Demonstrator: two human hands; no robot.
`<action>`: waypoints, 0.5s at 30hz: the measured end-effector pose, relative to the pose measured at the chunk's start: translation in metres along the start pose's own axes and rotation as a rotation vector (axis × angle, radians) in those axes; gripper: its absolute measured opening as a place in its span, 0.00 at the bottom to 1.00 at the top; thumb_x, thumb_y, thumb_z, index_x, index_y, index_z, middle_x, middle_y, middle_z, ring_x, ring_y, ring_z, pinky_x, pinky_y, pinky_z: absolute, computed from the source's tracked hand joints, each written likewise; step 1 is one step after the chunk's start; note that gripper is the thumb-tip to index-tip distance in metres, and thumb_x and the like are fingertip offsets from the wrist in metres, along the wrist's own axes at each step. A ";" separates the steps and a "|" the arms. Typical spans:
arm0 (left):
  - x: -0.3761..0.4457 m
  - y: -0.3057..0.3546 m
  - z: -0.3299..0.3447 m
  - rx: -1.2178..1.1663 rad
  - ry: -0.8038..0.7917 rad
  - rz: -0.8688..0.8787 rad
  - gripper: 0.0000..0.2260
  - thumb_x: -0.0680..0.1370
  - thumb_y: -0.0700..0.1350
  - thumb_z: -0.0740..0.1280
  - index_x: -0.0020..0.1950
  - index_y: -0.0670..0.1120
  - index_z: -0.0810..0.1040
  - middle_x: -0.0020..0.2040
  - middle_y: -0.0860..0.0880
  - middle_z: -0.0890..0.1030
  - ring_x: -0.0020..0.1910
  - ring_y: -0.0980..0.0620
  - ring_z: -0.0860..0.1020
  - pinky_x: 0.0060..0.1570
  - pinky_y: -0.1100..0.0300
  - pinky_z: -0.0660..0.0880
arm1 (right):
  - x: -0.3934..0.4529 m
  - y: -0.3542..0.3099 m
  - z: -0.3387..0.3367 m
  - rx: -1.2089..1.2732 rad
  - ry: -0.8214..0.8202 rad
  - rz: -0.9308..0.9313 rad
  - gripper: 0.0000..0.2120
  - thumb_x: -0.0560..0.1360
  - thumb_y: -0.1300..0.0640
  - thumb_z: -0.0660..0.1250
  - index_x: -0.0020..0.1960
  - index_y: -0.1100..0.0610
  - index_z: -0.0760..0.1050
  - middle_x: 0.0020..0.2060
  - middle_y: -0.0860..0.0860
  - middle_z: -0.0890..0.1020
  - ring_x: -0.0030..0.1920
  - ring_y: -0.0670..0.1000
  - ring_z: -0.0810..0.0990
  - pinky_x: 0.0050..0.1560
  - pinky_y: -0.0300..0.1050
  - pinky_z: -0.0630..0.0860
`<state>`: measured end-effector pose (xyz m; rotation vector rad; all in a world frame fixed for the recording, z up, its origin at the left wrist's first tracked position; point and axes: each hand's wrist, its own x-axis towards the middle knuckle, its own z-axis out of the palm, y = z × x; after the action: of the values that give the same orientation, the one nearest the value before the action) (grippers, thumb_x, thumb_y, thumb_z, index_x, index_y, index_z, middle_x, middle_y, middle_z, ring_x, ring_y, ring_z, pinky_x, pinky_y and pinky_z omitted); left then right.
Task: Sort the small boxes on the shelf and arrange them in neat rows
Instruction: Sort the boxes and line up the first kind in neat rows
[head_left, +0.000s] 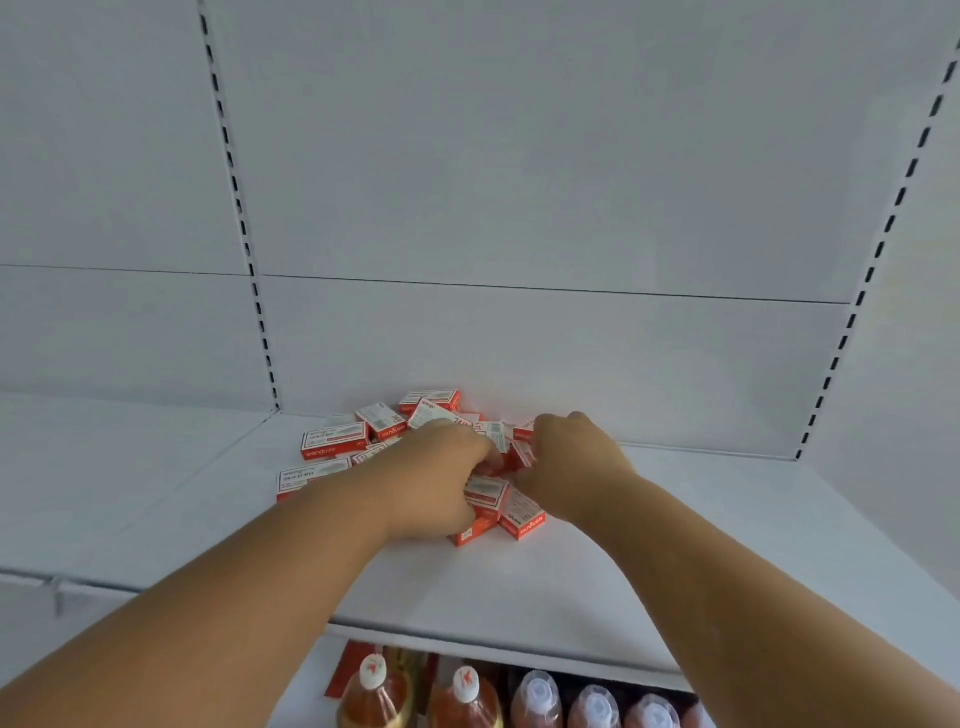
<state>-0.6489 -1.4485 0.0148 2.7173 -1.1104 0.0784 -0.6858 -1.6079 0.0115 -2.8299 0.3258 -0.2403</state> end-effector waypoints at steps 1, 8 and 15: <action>0.000 -0.002 0.000 -0.016 0.037 0.026 0.20 0.70 0.48 0.72 0.63 0.54 0.79 0.56 0.55 0.79 0.55 0.55 0.76 0.54 0.57 0.76 | -0.004 0.000 -0.002 0.032 0.007 0.033 0.16 0.71 0.47 0.68 0.54 0.54 0.72 0.47 0.52 0.74 0.43 0.54 0.74 0.41 0.44 0.71; -0.007 -0.007 0.004 -0.305 0.267 0.006 0.16 0.73 0.50 0.74 0.57 0.57 0.71 0.52 0.58 0.72 0.51 0.57 0.75 0.43 0.65 0.71 | -0.036 0.015 -0.017 0.615 0.039 0.358 0.14 0.73 0.53 0.68 0.52 0.62 0.76 0.43 0.63 0.77 0.44 0.58 0.79 0.41 0.45 0.69; 0.003 0.028 -0.003 -1.020 0.272 -0.232 0.10 0.80 0.46 0.66 0.57 0.59 0.71 0.50 0.48 0.81 0.41 0.47 0.84 0.35 0.53 0.81 | -0.062 0.028 -0.031 1.657 -0.010 0.231 0.07 0.75 0.72 0.62 0.50 0.66 0.77 0.37 0.58 0.80 0.32 0.51 0.78 0.33 0.40 0.73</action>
<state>-0.6663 -1.4691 0.0223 1.8135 -0.5141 -0.1211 -0.7571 -1.6273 0.0241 -1.1520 0.2432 -0.2545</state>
